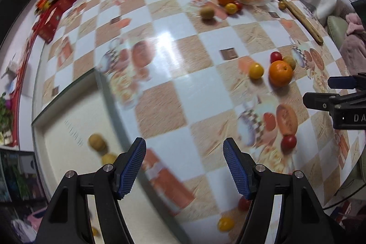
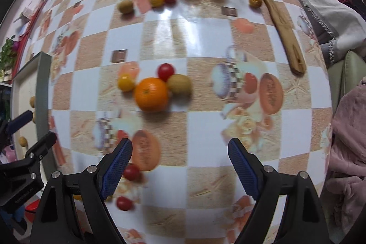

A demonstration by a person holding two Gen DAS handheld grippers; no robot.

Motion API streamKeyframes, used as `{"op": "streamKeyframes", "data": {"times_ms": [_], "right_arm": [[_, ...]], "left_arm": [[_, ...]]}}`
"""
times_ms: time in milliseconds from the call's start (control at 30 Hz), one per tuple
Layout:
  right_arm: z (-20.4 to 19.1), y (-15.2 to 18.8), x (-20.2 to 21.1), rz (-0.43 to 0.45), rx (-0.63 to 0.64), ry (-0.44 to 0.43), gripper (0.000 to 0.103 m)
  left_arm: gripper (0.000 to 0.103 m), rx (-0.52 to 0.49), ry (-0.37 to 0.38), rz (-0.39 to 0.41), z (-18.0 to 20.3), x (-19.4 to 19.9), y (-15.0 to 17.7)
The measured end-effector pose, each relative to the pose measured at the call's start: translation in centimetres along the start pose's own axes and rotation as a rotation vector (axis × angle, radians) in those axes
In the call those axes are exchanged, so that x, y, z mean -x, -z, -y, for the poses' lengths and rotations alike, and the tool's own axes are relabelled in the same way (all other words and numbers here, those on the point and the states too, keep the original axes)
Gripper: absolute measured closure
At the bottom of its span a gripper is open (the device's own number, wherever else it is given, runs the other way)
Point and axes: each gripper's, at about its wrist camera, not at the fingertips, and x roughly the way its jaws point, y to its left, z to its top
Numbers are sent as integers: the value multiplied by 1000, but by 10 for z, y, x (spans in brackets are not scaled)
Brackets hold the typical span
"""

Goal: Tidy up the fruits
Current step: 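Move both grippers back toward the fruits beside the orange, then grasp a yellow-brown fruit with the right gripper while the left grasps a yellow cherry tomato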

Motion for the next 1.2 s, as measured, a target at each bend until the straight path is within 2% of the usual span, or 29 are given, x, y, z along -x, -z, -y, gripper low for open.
{"op": "streamKeyframes", "data": {"times_ms": [100, 167, 233, 333, 567, 700, 800, 1000, 1167, 1200], "right_arm": [[11, -7, -9, 3, 29, 9, 16], [13, -12, -14, 5, 50, 8, 23], [14, -19, -21, 8, 82, 2, 36], [13, -27, -28, 8, 122, -18, 43], [5, -45, -36, 49, 220, -53, 44], [9, -53, -36, 73, 241, -73, 51], [12, -58, -35, 84, 249, -103, 55], [10, -66, -32, 75, 304, -168, 55], [7, -73, -32, 79, 327, -188, 55], [5, -74, -32, 78, 330, -190, 57]], "left_arm": [[32, -36, 2, -11, 16, -14, -13], [32, -58, 1, -12, 25, -22, -20], [32, -74, 3, -8, 31, -28, -27], [32, -88, 9, -7, 36, -35, -35], [32, -103, 23, 0, 44, -52, -58], [32, -100, 39, 3, 43, -56, -67], [32, -121, 47, 10, 42, -55, -68], [32, -143, 84, 6, 38, -53, -69], [32, -185, 111, -3, 41, -51, -65], [32, -185, 112, -5, 43, -51, -64]]}}
